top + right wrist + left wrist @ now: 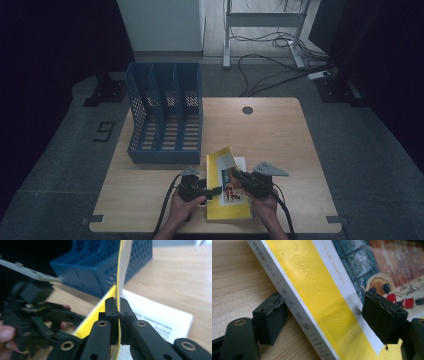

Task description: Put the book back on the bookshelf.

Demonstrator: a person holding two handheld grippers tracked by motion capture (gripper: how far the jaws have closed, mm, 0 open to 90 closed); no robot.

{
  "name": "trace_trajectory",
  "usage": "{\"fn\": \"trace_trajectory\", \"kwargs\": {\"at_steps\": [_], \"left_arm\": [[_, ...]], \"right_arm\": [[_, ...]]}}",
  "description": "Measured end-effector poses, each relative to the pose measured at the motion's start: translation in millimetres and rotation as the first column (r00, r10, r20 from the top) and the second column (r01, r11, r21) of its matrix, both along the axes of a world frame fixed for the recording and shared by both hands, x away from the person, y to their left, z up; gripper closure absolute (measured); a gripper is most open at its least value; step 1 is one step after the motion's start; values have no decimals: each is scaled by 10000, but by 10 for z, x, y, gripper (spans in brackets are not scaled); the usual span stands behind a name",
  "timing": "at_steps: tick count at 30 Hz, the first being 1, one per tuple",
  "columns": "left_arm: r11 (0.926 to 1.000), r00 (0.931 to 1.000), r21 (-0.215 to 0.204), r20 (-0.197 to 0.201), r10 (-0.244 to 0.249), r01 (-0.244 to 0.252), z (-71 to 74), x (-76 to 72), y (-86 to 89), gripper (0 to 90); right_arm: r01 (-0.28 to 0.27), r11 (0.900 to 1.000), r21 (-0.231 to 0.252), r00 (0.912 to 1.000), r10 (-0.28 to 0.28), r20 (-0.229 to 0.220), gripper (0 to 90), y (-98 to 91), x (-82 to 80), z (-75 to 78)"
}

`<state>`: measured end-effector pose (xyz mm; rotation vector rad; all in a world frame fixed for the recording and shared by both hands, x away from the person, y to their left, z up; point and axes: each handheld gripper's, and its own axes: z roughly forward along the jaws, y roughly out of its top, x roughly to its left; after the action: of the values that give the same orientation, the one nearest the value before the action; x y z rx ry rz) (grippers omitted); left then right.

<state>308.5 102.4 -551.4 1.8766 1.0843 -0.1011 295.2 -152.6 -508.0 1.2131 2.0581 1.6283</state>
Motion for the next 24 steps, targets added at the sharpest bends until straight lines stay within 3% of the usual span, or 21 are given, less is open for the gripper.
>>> {"fn": "trace_trajectory", "kwargs": {"at_steps": [3,12,17,20,24], "left_arm": [[9998,9999,186,126,68,-70,5,-12,-18,210],[9990,9994,441,336,80,-95,7,-22,-30,231],[9976,9987,685,508,59,-94,11,-36,-54,236],[9984,9991,551,397,110,-132,10,-29,-49,235],[9999,9999,7,-15,153,-153,-1,1,-14,232]], "right_arm": [[119,9994,-334,9990,-133,-429,871,-30,37,-47],[290,9889,-1460,9920,-463,-1170,777,-74,119,-158],[243,9796,-1993,9908,-501,-1258,739,-75,132,-189],[204,9748,-2221,9897,-512,-1335,745,-67,134,-202],[164,9794,-2012,9892,-452,-1395,796,-63,127,-237]]}}
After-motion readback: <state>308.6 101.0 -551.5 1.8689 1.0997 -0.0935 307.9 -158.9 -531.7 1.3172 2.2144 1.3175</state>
